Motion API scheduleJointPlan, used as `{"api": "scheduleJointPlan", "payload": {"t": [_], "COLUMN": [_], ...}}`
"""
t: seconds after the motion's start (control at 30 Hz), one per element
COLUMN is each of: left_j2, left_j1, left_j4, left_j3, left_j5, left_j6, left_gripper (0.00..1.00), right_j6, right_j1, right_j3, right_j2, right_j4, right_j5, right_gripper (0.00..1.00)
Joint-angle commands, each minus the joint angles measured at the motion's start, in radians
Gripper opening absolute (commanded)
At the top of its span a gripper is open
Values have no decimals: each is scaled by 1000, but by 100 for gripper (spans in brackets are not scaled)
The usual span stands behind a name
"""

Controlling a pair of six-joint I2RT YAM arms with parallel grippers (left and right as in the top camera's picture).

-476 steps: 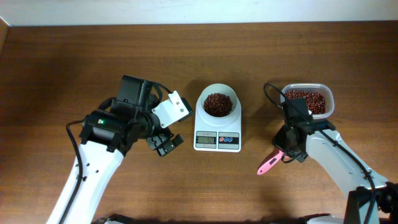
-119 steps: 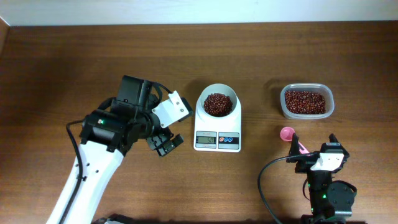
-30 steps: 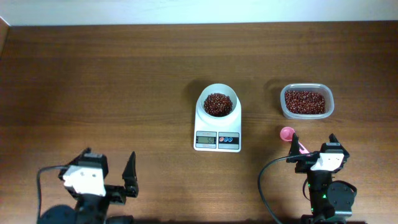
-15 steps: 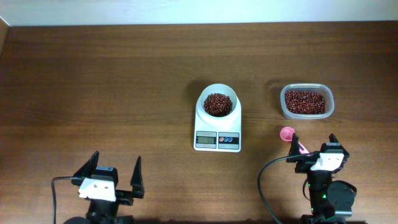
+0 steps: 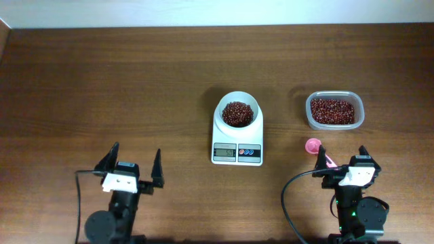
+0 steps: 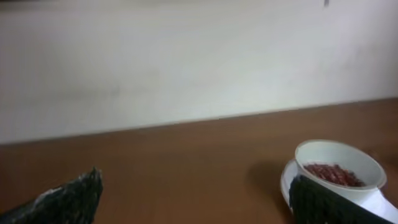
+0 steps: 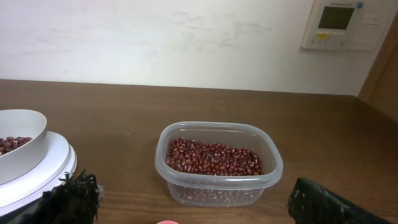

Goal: Scoop and weigh 50g on scale

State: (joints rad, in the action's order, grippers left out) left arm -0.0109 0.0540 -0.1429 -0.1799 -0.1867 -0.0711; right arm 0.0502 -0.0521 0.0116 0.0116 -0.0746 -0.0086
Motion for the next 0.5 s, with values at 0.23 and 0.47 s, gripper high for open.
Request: {"api": "scheduleJointPlan", "payload": {"t": [0.23, 0.47], "left_j2": [5, 5], "left_j1": [-4, -9], "left_j4": [63, 60], "left_j3": [171, 171], "left_j5": [163, 161], "left_j6": [-13, -13], "left_gripper": [99, 99], "right_j6": [-1, -1], "right_j1": [6, 6], "right_j3": [-6, -6], "right_j2": [-8, -8], "right_j4": [-5, -5], "right_j5": [5, 5], "right_gripper": [99, 99]}}
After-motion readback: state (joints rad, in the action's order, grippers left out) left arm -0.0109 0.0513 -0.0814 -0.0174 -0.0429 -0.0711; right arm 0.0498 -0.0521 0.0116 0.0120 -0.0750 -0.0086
